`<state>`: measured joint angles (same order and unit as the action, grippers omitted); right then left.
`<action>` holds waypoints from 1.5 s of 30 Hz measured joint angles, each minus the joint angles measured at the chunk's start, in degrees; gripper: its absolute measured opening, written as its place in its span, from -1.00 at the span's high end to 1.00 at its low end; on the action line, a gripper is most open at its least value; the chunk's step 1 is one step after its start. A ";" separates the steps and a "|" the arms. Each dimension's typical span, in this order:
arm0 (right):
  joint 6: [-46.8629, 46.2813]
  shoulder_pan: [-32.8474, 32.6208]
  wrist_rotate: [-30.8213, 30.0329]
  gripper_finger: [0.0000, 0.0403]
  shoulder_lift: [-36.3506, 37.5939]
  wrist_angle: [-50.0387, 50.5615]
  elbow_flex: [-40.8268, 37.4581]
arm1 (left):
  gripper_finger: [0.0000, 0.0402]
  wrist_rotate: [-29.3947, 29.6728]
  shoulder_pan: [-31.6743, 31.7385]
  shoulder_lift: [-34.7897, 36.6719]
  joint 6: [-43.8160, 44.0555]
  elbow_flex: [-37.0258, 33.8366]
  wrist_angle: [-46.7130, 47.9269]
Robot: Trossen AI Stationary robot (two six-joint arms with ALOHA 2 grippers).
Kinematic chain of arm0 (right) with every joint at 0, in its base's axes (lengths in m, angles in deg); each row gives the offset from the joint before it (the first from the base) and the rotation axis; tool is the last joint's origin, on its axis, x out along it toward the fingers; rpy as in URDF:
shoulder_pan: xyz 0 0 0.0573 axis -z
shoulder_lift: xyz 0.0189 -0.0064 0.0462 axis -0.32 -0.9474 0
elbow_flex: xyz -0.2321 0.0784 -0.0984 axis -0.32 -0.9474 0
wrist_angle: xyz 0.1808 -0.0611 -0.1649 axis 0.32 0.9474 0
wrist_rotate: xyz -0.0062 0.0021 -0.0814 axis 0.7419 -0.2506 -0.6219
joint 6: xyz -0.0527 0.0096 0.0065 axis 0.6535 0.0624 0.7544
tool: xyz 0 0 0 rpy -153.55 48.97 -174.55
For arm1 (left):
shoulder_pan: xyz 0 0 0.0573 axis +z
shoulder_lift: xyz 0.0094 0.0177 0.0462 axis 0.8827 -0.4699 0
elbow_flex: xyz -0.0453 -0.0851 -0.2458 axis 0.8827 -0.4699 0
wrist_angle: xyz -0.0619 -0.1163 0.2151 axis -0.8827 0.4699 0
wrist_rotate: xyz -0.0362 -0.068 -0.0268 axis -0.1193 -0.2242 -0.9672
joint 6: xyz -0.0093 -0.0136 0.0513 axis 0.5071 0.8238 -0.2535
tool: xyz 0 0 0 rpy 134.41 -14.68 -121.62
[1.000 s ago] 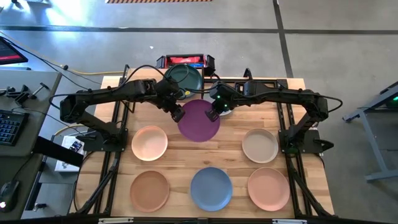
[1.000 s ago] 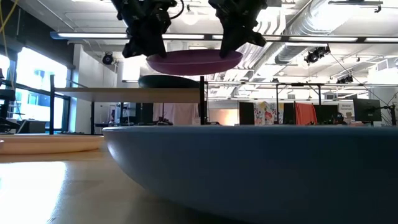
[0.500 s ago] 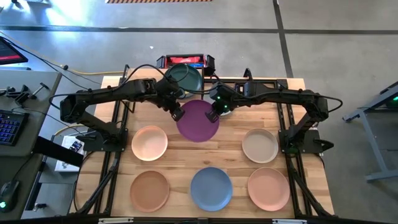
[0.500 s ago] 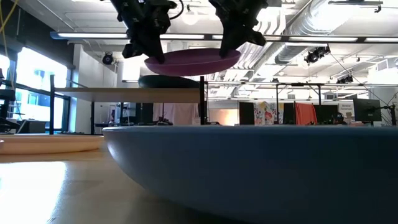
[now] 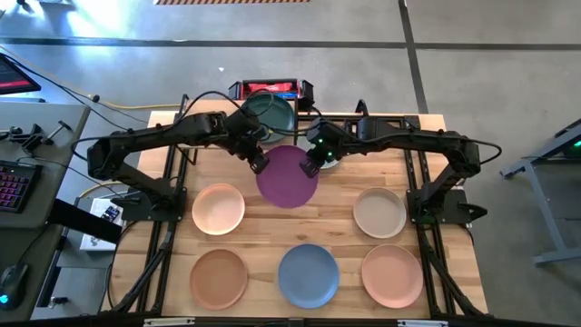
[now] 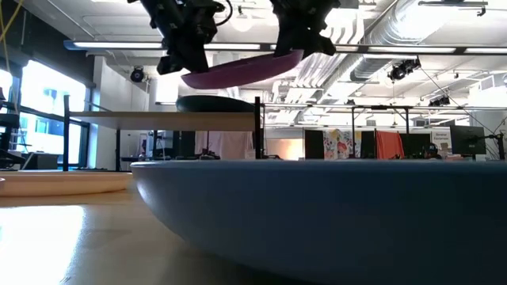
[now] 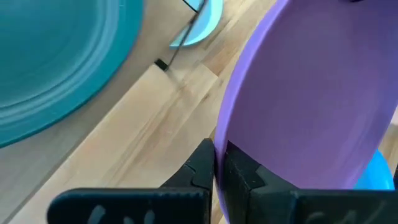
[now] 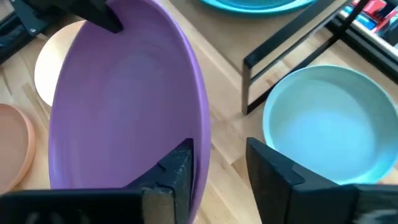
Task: Place and stack plates onto a shelf
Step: Stack the violet plate on top of the dark blue plate on the shelf
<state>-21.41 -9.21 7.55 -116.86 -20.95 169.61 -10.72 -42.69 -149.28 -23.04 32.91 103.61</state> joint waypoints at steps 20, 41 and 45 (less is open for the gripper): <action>14.90 6.88 -3.43 0.36 0.35 12.66 16.80 | 0.98 -0.92 15.54 3.15 4.38 3.35 5.04; 19.45 9.77 -3.11 0.36 0.04 15.07 16.62 | 0.98 -2.97 34.40 1.50 7.31 17.47 8.34; 20.65 9.81 -3.13 0.36 0.04 15.07 16.62 | 0.98 -3.24 35.37 -0.28 6.90 21.43 10.72</action>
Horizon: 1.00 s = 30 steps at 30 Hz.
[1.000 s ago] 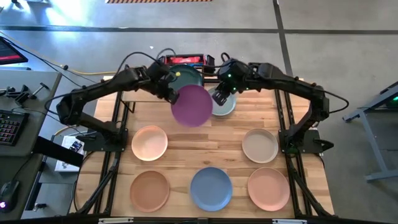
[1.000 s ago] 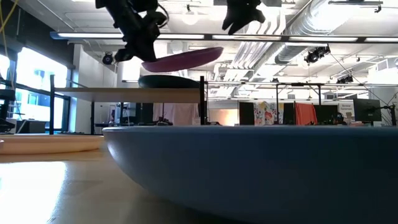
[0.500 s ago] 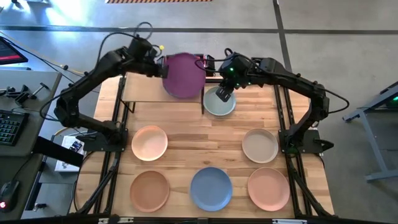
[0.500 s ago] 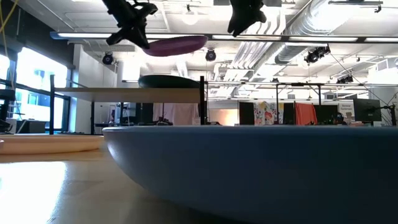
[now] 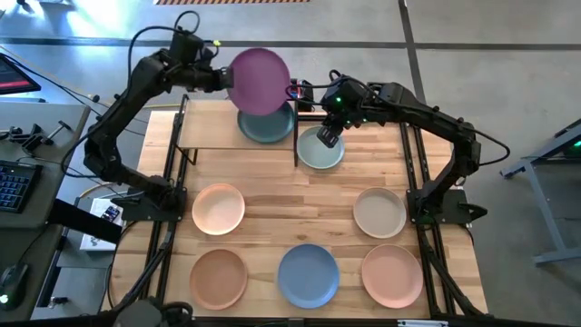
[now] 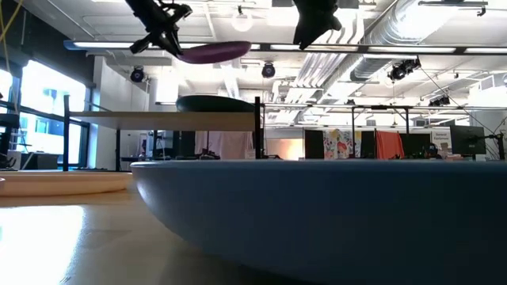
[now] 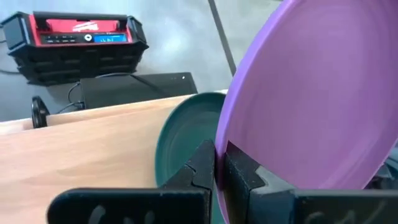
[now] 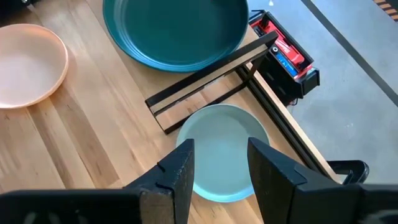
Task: Place and stack plates onto a shelf
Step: Stack the violet plate on top of the dark blue plate on the shelf
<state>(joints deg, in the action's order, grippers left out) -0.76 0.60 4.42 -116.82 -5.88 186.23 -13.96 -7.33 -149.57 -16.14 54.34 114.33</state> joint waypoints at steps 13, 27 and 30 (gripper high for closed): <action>0.03 0.00 0.00 0.36 0.00 0.42 0.00 | 0.98 -1.39 -0.43 -8.12 -0.58 0.95 7.21; 0.06 0.00 -0.02 0.36 0.00 2.14 -0.02 | 0.98 -4.20 -0.76 -12.50 -2.13 0.95 10.93; 0.08 0.00 -0.04 0.36 0.00 2.14 -0.02 | 0.97 -4.25 -0.83 -13.04 -2.62 0.95 11.01</action>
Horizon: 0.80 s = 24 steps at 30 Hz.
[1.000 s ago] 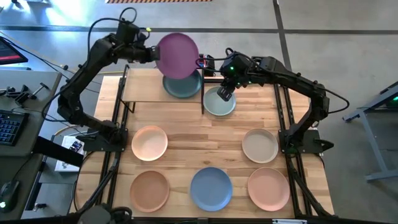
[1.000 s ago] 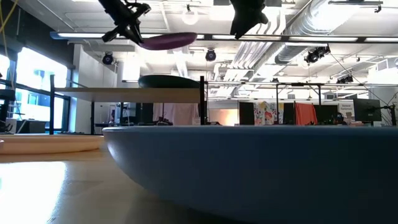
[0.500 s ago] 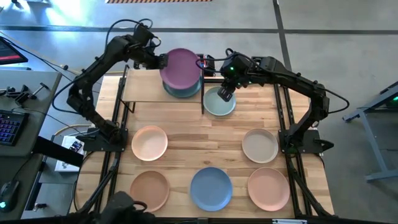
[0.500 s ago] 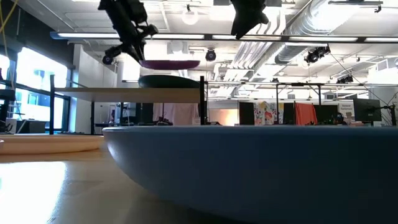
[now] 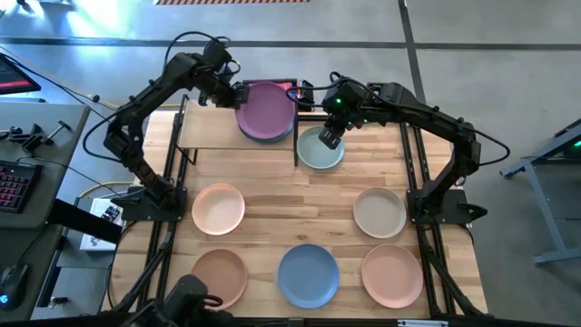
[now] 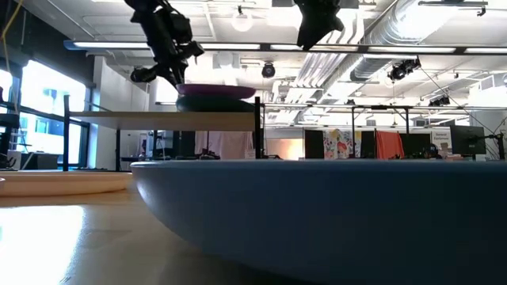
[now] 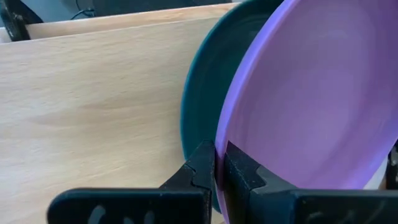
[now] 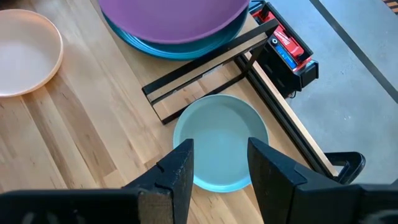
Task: Place and stack plates onto a shelf
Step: Stack the violet plate on top of the dark blue plate on the shelf
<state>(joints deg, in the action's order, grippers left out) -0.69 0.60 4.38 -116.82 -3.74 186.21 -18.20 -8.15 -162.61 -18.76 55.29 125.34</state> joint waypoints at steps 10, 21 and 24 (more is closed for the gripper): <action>1.05 0.00 -0.02 0.36 0.00 0.42 0.00 | 0.91 0.01 -0.02 -0.40 0.06 0.00 0.12; 1.05 0.00 -0.02 0.36 0.00 0.42 0.00 | 0.88 -0.05 0.00 -0.40 -1.36 0.00 0.10; 1.05 0.00 -0.02 0.36 0.00 0.41 0.00 | 0.85 -0.10 0.00 -0.40 -1.37 0.00 0.10</action>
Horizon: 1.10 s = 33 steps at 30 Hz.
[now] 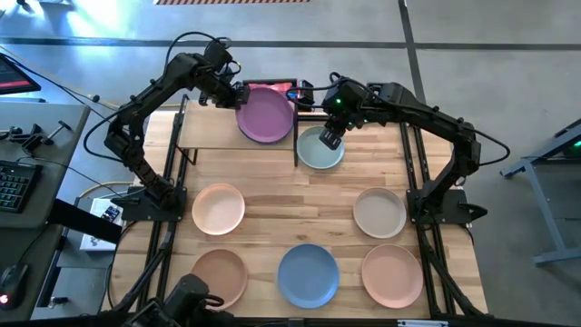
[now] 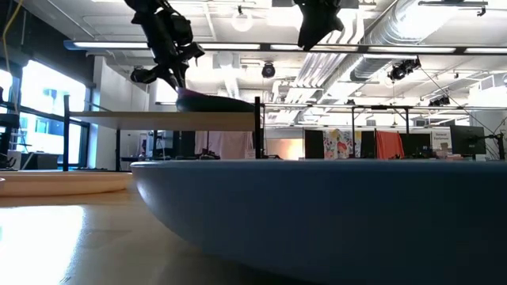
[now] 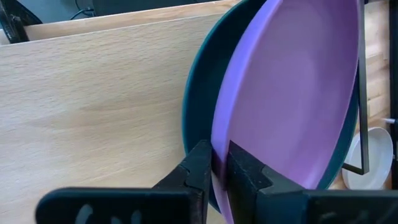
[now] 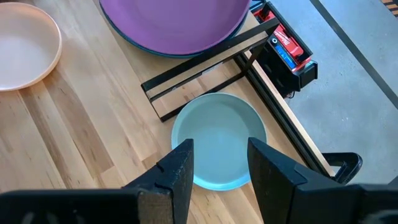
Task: Place and stack plates onto a shelf
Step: Stack the violet plate on top of the dark blue plate on the shelf, then stack the blue plate on top of the violet plate on the shelf
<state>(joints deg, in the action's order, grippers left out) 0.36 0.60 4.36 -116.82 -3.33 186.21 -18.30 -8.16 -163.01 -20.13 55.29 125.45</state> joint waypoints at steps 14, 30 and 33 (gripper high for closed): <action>0.44 0.00 0.02 0.36 0.00 0.01 0.00 | 0.58 0.19 -0.30 0.00 1.47 -0.02 2.78; 0.44 -0.05 1.27 0.36 0.00 8.43 -0.02 | 0.57 0.02 -4.25 0.04 -1.63 -0.04 5.00; 0.44 -0.09 4.13 0.36 0.00 11.15 -0.02 | 0.57 0.00 -5.26 0.07 -4.10 -0.04 6.76</action>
<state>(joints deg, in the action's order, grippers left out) 0.80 0.51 8.49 -116.82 7.82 186.18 -18.30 -13.41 -162.95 -24.23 55.25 132.21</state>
